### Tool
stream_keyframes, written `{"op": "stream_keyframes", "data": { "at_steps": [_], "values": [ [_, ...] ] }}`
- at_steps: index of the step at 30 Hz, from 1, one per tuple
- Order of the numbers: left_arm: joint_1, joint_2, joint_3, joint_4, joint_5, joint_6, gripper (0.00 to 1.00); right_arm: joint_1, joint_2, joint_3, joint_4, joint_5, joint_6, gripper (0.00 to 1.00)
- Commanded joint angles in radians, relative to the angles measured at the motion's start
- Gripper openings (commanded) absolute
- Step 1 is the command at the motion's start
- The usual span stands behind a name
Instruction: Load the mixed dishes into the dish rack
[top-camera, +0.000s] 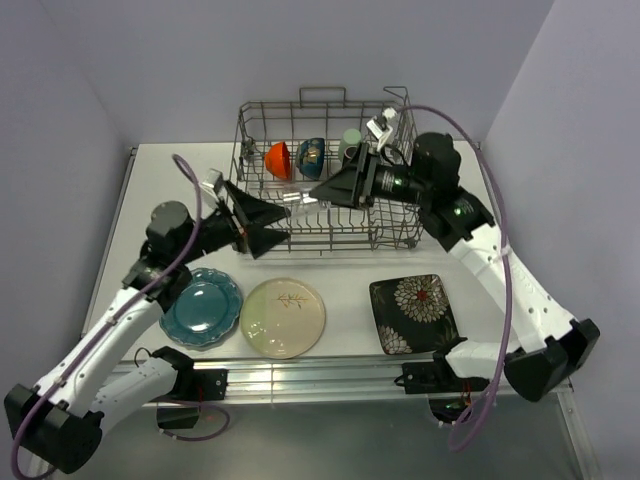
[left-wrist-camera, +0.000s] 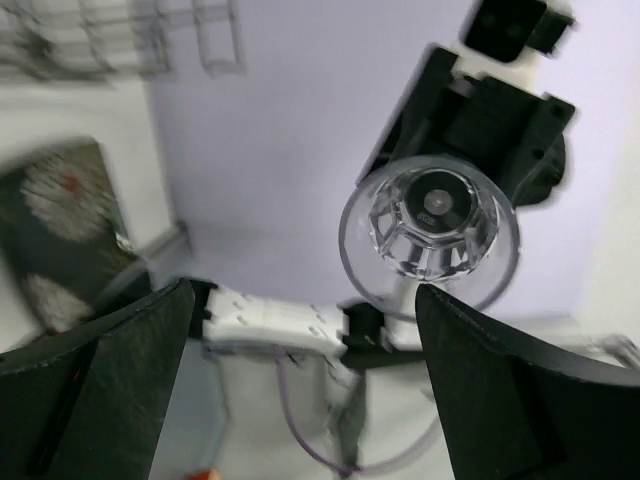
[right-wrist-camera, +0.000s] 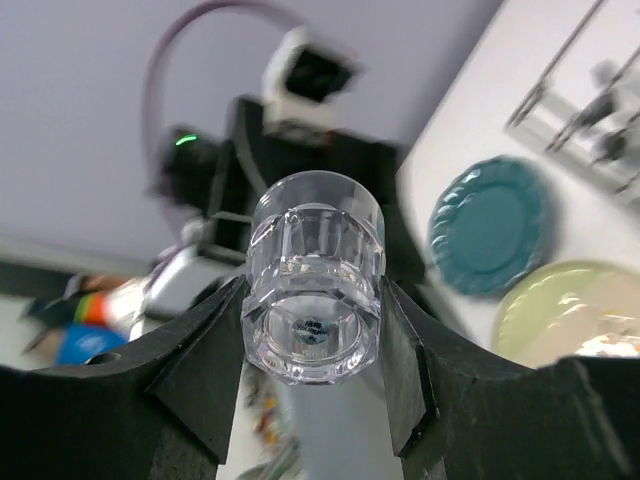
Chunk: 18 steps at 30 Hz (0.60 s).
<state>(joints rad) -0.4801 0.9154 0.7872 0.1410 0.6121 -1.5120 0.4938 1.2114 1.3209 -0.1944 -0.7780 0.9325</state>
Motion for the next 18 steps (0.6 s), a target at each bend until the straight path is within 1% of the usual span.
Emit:
{"op": "stream_keyframes", "data": {
  "at_steps": [1,2,3,4,5,6,7,9,10,12,13,16,18],
  "values": [
    [0.040,-0.046,0.252,-0.599,-0.165,0.335,0.99,0.002,0.115,0.211,-0.249,0.234,-0.227,0.00],
    [0.041,-0.027,0.297,-0.689,-0.267,0.379,0.99,0.002,0.144,0.253,-0.291,0.285,-0.280,0.00],
    [0.044,-0.012,0.340,-0.766,-0.308,0.444,0.99,0.003,0.175,0.292,-0.377,0.404,-0.305,0.00],
    [0.044,0.003,0.404,-0.828,-0.336,0.469,0.98,0.002,0.244,0.386,-0.420,0.463,-0.329,0.00],
    [0.043,0.035,0.424,-0.913,-0.353,0.490,0.98,0.002,0.279,0.430,-0.460,0.518,-0.377,0.00],
    [0.044,0.049,0.450,-0.944,-0.367,0.519,0.97,0.003,0.313,0.473,-0.531,0.631,-0.398,0.00],
    [0.044,0.059,0.452,-0.965,-0.370,0.527,0.95,0.003,0.385,0.562,-0.563,0.685,-0.440,0.00],
    [0.043,0.059,0.434,-0.974,-0.365,0.530,0.94,0.003,0.454,0.645,-0.634,0.776,-0.480,0.00],
    [0.043,0.050,0.396,-0.962,-0.362,0.524,0.93,0.003,0.520,0.713,-0.649,0.852,-0.501,0.00],
    [0.043,0.019,0.338,-0.928,-0.354,0.506,0.93,0.003,0.589,0.782,-0.697,0.908,-0.549,0.00],
    [0.043,0.011,0.324,-0.922,-0.350,0.503,0.93,0.005,0.650,0.837,-0.709,0.940,-0.563,0.00],
    [0.043,-0.001,0.305,-0.942,-0.347,0.507,0.93,0.005,0.741,0.903,-0.735,0.979,-0.603,0.00],
    [0.044,-0.007,0.308,-0.954,-0.356,0.518,0.93,0.005,0.769,0.908,-0.721,1.013,-0.624,0.00]
  ]
}}
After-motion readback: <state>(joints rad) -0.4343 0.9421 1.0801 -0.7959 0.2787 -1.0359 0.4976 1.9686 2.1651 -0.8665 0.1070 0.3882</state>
